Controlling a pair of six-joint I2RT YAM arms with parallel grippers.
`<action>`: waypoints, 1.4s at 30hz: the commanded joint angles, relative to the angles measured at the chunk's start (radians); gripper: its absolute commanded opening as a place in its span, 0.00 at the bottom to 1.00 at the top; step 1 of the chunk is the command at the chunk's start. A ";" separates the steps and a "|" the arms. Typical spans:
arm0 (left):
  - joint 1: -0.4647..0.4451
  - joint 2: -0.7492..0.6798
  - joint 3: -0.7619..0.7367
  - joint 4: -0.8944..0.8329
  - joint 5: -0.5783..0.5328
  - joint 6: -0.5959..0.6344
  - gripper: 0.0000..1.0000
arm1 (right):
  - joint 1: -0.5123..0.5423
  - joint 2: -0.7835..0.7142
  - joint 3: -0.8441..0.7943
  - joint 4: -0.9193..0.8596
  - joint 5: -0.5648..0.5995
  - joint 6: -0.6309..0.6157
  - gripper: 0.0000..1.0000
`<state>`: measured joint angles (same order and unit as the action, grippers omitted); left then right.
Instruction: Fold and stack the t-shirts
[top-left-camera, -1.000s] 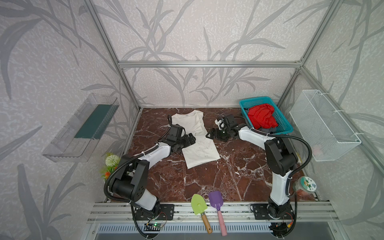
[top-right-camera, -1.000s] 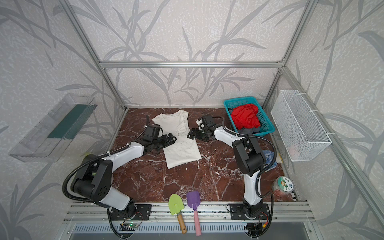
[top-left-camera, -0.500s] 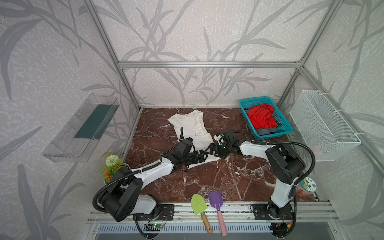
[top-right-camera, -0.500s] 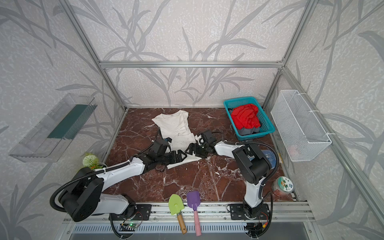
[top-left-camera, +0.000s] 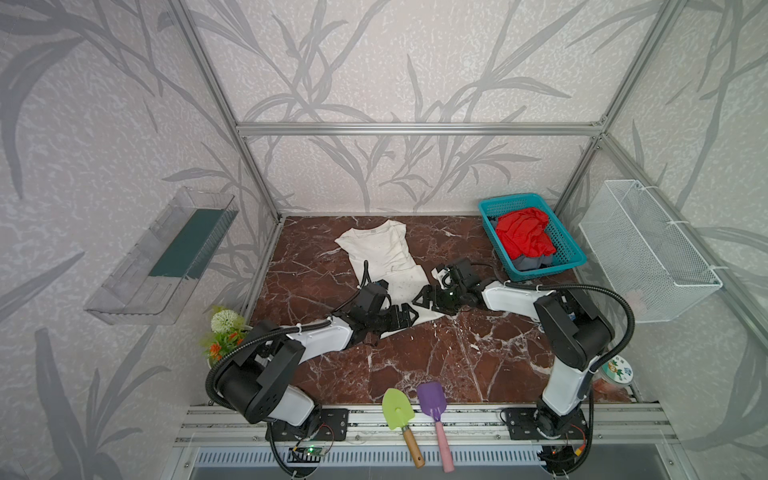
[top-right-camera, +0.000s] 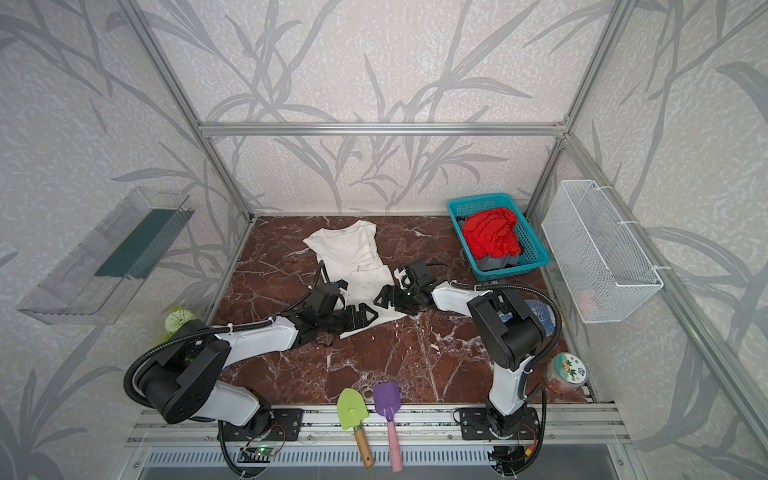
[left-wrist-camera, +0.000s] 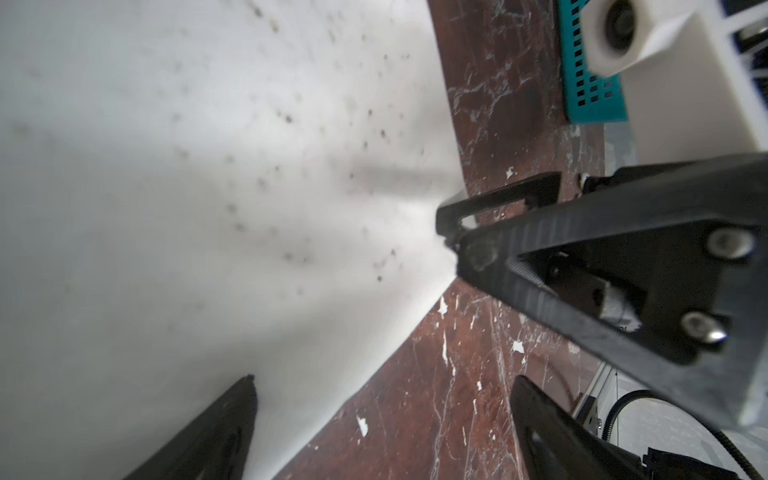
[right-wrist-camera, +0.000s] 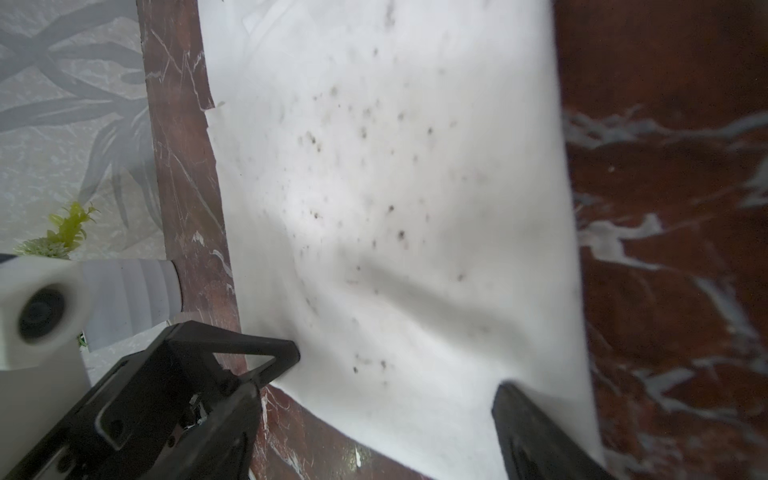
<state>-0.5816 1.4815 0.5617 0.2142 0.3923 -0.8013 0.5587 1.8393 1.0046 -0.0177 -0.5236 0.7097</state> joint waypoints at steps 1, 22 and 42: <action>0.004 -0.024 -0.052 0.008 -0.001 -0.004 0.95 | -0.006 0.015 -0.012 -0.112 0.040 0.004 0.89; 0.029 -0.241 -0.190 -0.184 -0.041 0.036 0.94 | 0.006 -0.065 0.044 -0.187 0.072 -0.031 0.88; 0.028 -0.248 -0.192 -0.208 -0.004 0.102 0.94 | 0.183 0.061 0.049 0.115 -0.041 0.174 0.88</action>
<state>-0.5598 1.2301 0.3962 0.0834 0.3866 -0.7097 0.7498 1.8847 1.0691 0.0563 -0.5671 0.8677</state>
